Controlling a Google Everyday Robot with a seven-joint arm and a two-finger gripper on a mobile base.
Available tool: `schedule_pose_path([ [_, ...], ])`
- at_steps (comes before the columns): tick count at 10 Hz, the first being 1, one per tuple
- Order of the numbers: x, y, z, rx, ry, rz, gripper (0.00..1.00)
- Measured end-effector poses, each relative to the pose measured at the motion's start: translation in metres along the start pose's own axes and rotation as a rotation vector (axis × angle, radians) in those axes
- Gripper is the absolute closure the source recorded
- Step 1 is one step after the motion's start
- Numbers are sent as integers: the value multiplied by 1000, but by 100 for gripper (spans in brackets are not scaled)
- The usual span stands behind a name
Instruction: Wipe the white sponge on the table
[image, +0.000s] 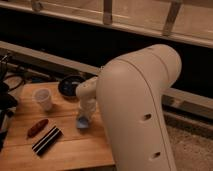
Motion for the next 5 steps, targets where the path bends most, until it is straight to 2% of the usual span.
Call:
schedule_pose_path([
  [2,0,-9,-2,7,2,4,95],
  [5,20,-8,-1,15,12,-5,95],
])
